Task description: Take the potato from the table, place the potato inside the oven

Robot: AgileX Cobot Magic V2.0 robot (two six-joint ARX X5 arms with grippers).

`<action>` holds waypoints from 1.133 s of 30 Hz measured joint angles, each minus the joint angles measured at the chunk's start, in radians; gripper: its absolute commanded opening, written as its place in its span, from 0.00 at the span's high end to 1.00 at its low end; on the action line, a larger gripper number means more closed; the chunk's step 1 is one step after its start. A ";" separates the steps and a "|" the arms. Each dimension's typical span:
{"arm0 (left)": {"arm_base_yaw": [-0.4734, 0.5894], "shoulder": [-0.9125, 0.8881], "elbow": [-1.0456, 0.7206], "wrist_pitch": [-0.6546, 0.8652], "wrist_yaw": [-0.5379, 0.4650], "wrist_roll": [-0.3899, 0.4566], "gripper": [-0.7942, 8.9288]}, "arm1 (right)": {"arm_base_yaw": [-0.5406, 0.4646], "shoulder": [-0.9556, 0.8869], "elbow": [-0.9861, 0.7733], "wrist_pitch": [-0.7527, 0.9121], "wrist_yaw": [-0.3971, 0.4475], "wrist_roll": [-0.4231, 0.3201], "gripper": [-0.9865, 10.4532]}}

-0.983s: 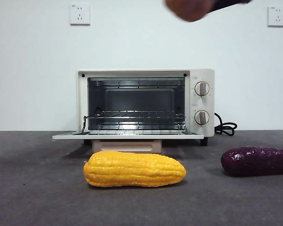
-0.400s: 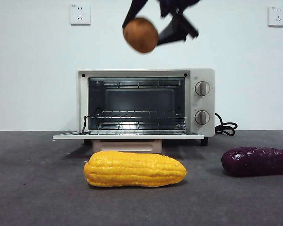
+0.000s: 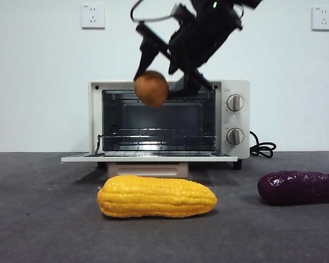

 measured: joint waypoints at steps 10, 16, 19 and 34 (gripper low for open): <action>0.000 0.000 0.000 0.000 -0.117 0.044 0.92 | 0.000 0.148 0.152 -0.008 0.120 0.007 0.89; 0.000 0.000 0.000 0.000 -0.165 0.066 0.92 | 0.014 0.180 0.213 -0.016 0.207 -0.006 0.89; 0.000 0.000 0.000 0.001 -0.167 0.071 0.92 | 0.027 0.189 0.213 -0.021 0.257 -0.023 0.89; -0.002 0.000 0.000 0.000 -0.204 0.090 0.92 | 0.038 0.251 0.213 0.036 0.368 -0.034 0.89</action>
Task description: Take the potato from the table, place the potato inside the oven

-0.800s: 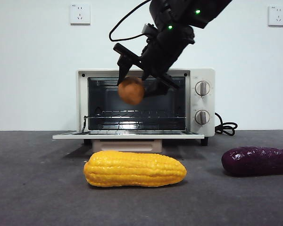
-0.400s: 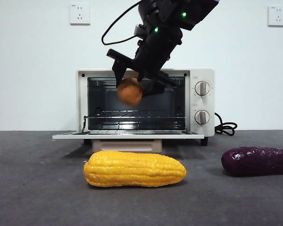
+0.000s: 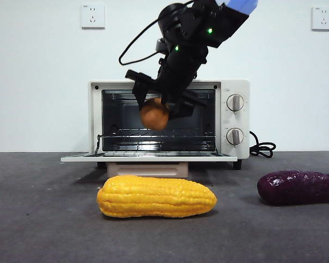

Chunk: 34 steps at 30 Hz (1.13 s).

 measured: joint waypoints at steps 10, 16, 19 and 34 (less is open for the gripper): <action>-0.005 0.000 0.000 0.000 -0.010 0.018 0.92 | 0.001 0.024 0.002 0.026 0.063 0.000 0.86; -0.005 0.000 0.000 0.000 -0.010 0.022 0.92 | 0.001 0.024 0.002 0.025 0.071 0.000 0.71; -0.005 0.000 0.000 0.000 -0.010 0.022 0.92 | 0.001 0.024 0.002 0.025 0.071 0.000 0.71; -0.005 0.000 0.000 0.000 -0.010 0.022 0.92 | 0.001 0.025 0.002 0.054 0.089 -0.002 0.33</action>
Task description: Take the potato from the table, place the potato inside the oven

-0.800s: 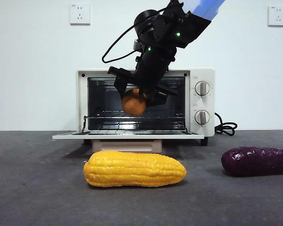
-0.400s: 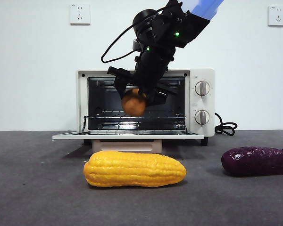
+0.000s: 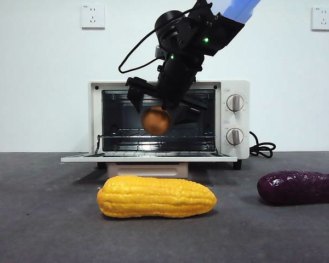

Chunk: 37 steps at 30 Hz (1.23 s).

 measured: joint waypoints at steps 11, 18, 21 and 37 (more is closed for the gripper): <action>0.000 0.000 0.000 0.000 0.000 0.019 0.92 | 0.037 0.000 0.017 0.000 0.009 -0.002 0.34; 0.000 0.000 0.000 0.000 0.000 0.026 0.92 | 0.088 -0.002 0.043 -0.064 0.100 -0.013 0.34; 0.000 0.000 0.000 0.000 0.000 0.026 0.92 | 0.109 -0.012 0.043 -0.133 0.191 -0.025 0.34; 0.000 0.000 0.000 0.000 0.004 0.026 0.92 | 0.168 -0.211 0.043 -0.512 0.313 -0.051 0.35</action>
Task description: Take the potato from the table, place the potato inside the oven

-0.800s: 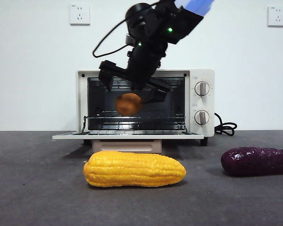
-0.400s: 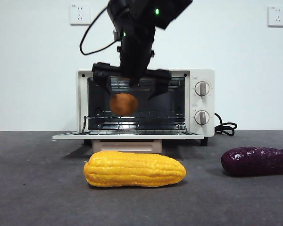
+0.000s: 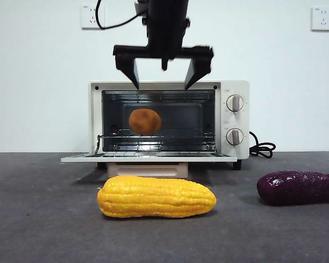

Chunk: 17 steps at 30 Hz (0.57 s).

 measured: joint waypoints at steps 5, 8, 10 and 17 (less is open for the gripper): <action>0.000 0.000 0.000 0.000 0.001 -0.001 0.92 | 0.054 -0.114 0.000 -0.199 0.077 -0.017 0.50; 0.000 0.001 0.000 0.000 0.015 -0.011 0.92 | 0.100 -0.208 0.000 -0.293 0.136 -0.046 0.51; 0.000 0.003 0.000 0.000 0.054 -0.024 0.92 | 0.135 -0.281 0.000 -0.346 0.167 -0.070 0.51; 0.000 0.042 0.000 0.000 0.152 -0.083 0.92 | 0.243 -0.541 0.000 -0.476 0.205 -0.123 0.77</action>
